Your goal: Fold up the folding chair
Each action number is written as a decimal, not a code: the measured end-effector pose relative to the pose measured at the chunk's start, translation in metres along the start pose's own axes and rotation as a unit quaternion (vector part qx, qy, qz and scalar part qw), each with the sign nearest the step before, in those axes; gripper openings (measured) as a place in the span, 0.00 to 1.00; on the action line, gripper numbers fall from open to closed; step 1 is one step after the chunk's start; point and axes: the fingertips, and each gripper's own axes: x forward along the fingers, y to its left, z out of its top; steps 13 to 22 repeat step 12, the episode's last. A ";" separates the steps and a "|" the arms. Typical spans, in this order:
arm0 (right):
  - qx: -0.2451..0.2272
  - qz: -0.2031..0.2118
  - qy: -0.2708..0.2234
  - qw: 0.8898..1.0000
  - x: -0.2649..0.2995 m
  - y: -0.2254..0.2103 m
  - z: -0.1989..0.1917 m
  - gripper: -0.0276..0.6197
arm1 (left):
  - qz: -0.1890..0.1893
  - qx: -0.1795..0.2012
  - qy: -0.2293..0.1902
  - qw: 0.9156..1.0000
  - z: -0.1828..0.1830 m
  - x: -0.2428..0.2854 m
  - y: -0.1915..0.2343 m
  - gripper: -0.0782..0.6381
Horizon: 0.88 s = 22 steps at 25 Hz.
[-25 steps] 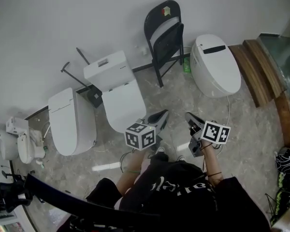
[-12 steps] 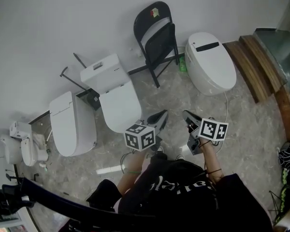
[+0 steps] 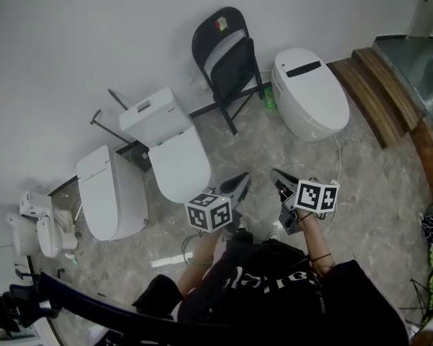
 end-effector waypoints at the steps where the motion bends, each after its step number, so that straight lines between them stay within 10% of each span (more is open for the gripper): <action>1: 0.000 0.000 0.000 1.000 -0.001 0.000 -0.001 0.07 | 0.000 -0.001 0.001 1.000 -0.001 -0.001 -0.001 0.11; 22: -0.004 0.000 0.008 1.000 0.004 0.010 -0.011 0.07 | 0.004 -0.010 -0.001 1.000 -0.004 -0.013 0.007 0.11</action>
